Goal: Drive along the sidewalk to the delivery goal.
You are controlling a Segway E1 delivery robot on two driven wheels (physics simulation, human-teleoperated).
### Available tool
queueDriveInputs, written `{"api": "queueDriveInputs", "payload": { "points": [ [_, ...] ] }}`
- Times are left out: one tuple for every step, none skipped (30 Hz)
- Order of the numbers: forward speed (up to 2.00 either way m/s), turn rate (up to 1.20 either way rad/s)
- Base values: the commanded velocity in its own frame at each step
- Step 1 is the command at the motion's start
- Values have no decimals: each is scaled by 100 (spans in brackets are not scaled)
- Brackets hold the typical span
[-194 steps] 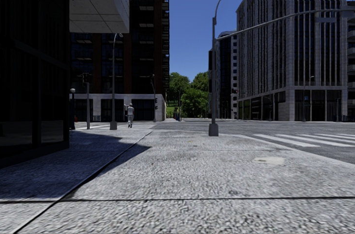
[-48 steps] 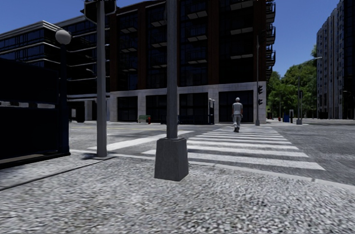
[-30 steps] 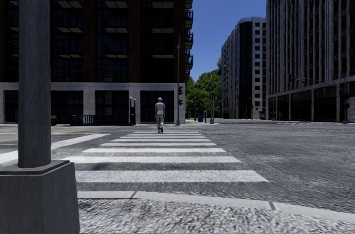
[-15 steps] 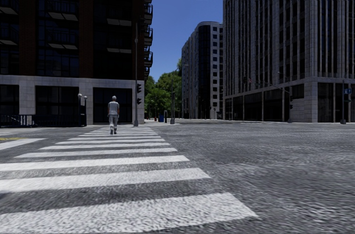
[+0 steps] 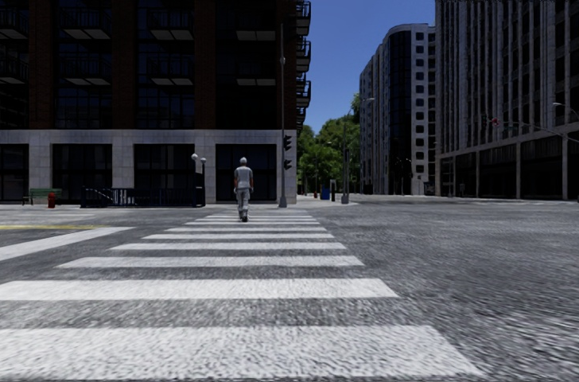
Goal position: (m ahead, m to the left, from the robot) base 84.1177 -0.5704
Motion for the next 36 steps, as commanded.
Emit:
{"api": "queueDriveInputs", "payload": {
  "points": [
    [200, 9],
    [200, 4],
    [200, 4],
    [200, 0],
    [200, 0],
    [200, 0],
    [200, 0],
    [200, 0],
    [200, 0],
    [200, 0],
    [200, 0],
    [200, 0],
    [200, 0],
    [200, 0],
    [200, 0],
    [200, 0],
    [200, 0],
    [200, 0],
    [200, 0],
    [200, 0],
    [200, 0],
    [200, 0],
    [200, 0],
    [200, 0],
    [200, 0],
    [200, 0],
    [200, 0],
    [200, 0],
    [200, 0],
    [200, 0],
    [200, 0],
    [200, 0],
    [200, 0],
    [200, 0],
    [200, 0],
    [200, 12]
  ]
}}
